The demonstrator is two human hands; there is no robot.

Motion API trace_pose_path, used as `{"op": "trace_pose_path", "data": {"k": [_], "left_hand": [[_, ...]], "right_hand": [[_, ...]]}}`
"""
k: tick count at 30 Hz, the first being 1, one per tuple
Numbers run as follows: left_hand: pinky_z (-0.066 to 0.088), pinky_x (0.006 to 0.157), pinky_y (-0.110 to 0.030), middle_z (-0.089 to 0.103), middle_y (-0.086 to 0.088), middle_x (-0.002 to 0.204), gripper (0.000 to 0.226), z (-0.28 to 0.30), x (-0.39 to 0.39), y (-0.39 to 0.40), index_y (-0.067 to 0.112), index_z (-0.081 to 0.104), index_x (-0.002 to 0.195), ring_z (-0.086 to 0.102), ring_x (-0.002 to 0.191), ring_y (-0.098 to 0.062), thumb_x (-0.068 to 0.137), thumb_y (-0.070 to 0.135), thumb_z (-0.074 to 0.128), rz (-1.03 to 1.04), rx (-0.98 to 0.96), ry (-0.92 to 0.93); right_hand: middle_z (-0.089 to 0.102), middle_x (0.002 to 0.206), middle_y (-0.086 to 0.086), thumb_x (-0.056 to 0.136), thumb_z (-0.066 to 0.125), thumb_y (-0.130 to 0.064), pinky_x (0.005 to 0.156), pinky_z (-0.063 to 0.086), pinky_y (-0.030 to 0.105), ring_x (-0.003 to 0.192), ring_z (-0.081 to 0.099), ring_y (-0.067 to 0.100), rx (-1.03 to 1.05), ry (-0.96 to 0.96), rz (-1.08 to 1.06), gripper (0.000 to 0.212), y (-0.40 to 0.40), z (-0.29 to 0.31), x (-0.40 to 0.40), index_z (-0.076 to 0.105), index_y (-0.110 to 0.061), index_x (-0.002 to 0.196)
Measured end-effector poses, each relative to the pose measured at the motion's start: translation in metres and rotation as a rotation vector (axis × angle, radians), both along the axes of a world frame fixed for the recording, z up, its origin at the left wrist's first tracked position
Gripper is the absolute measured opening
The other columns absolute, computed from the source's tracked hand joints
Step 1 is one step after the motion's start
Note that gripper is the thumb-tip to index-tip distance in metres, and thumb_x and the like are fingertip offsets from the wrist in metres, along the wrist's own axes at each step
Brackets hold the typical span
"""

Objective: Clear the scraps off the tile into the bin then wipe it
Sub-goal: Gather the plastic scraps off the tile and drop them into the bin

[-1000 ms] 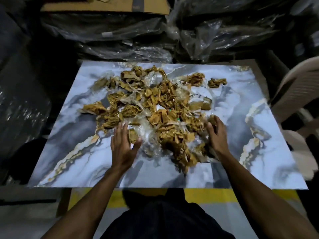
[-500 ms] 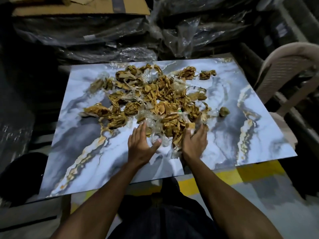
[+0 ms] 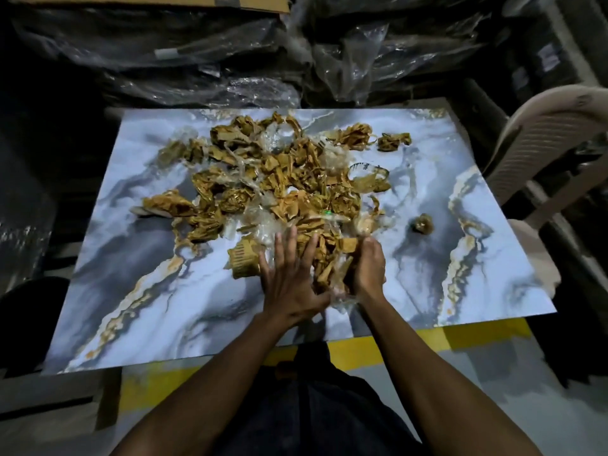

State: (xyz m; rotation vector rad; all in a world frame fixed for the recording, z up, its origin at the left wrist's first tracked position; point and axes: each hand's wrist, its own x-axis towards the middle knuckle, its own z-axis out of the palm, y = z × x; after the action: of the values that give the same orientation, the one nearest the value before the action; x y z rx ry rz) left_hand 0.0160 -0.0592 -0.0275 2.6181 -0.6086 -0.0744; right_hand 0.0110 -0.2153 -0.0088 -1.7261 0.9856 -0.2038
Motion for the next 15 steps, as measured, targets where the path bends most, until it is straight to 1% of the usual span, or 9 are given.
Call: {"op": "trace_pose_path", "data": {"k": [2, 4, 6, 7, 8, 9, 11, 13, 15], "left_hand": [[-0.007, 0.114, -0.061, -0.022, -0.002, 0.161, 0.108, -0.001, 0.004, -0.004, 0.038, -0.01, 0.151, -0.018, 0.148, -0.026, 0.071, 0.085, 0.045, 0.068, 0.001, 0.025], [0.003, 0.115, -0.06, -0.009, -0.003, 0.163, 0.102, 0.001, 0.007, -0.008, 0.033, 0.0, 0.152, -0.008, 0.15, -0.024, 0.075, 0.082, 0.045, 0.131, -0.012, 0.033], [0.011, 0.115, -0.059, -0.001, -0.002, 0.163, 0.099, 0.004, 0.007, -0.006, 0.031, 0.006, 0.151, 0.001, 0.149, -0.023, 0.076, 0.077, 0.05, 0.141, -0.03, 0.019], [0.012, 0.114, -0.058, 0.002, -0.002, 0.162, 0.098, 0.005, 0.006, -0.002, 0.03, 0.008, 0.151, 0.004, 0.149, -0.022, 0.075, 0.078, 0.049, 0.123, -0.035, -0.003], [0.013, 0.113, -0.056, 0.003, -0.002, 0.162, 0.097, 0.007, 0.006, 0.003, 0.03, 0.009, 0.151, 0.006, 0.149, -0.021, 0.075, 0.08, 0.045, 0.102, -0.043, -0.021], [0.015, 0.111, -0.054, 0.003, -0.002, 0.162, 0.095, 0.009, 0.005, 0.009, 0.03, 0.01, 0.151, 0.008, 0.149, -0.021, 0.076, 0.081, 0.039, 0.082, -0.059, -0.037], [0.022, 0.107, -0.054, 0.009, -0.005, 0.161, 0.089, 0.009, 0.004, 0.023, 0.027, 0.012, 0.151, 0.015, 0.147, -0.024, 0.081, 0.078, 0.032, 0.09, -0.101, -0.094], [0.024, 0.106, -0.055, 0.013, -0.008, 0.16, 0.081, 0.005, 0.004, 0.037, 0.024, 0.016, 0.151, 0.019, 0.146, -0.028, 0.087, 0.071, 0.032, 0.198, -0.143, -0.135], [0.02, 0.109, -0.057, 0.013, -0.01, 0.161, 0.079, 0.0, 0.007, 0.047, 0.023, 0.018, 0.152, 0.016, 0.147, -0.029, 0.089, 0.07, 0.03, 0.392, -0.216, -0.099]], "right_hand": [[0.057, 0.134, 0.008, 0.105, 0.034, -0.033, 0.114, 0.027, 0.043, 0.128, 0.047, 0.026, 0.038, -0.012, -0.005, 0.038, -0.003, 0.001, 0.0, 0.058, -0.017, 0.13], [0.063, 0.123, 0.007, 0.104, 0.037, -0.031, 0.11, 0.034, 0.043, 0.119, 0.052, 0.027, 0.02, -0.033, -0.016, 0.033, -0.008, 0.0, 0.0, 0.064, -0.019, 0.119], [0.066, 0.106, 0.007, 0.103, 0.04, -0.029, 0.098, 0.043, 0.039, 0.106, 0.057, 0.026, -0.014, -0.086, -0.057, 0.028, -0.018, 0.001, -0.001, 0.066, -0.019, 0.105], [0.065, 0.101, 0.008, 0.103, 0.042, -0.028, 0.091, 0.045, 0.036, 0.1, 0.057, 0.027, -0.054, -0.107, -0.076, 0.027, -0.025, 0.002, -0.001, 0.066, -0.015, 0.101], [0.064, 0.101, 0.011, 0.102, 0.044, -0.028, 0.087, 0.044, 0.037, 0.098, 0.057, 0.028, -0.129, -0.121, -0.091, 0.028, -0.035, 0.004, 0.0, 0.066, -0.01, 0.1], [0.062, 0.104, 0.014, 0.099, 0.045, -0.029, 0.088, 0.044, 0.038, 0.1, 0.057, 0.03, -0.213, -0.125, -0.097, 0.03, -0.048, 0.004, 0.002, 0.067, -0.007, 0.1], [0.055, 0.112, 0.018, 0.092, 0.047, -0.035, 0.094, 0.042, 0.041, 0.106, 0.054, 0.034, -0.363, -0.102, -0.126, 0.036, -0.073, 0.008, 0.008, 0.065, -0.005, 0.1], [0.051, 0.119, 0.02, 0.083, 0.042, -0.046, 0.101, 0.039, 0.048, 0.113, 0.05, 0.037, -0.464, -0.061, -0.157, 0.049, -0.097, 0.012, 0.013, 0.063, -0.007, 0.104], [0.047, 0.132, 0.021, 0.079, 0.041, -0.053, 0.106, 0.034, 0.049, 0.124, 0.044, 0.039, -0.532, -0.024, -0.145, 0.062, -0.12, 0.015, 0.017, 0.058, -0.009, 0.12]]}}
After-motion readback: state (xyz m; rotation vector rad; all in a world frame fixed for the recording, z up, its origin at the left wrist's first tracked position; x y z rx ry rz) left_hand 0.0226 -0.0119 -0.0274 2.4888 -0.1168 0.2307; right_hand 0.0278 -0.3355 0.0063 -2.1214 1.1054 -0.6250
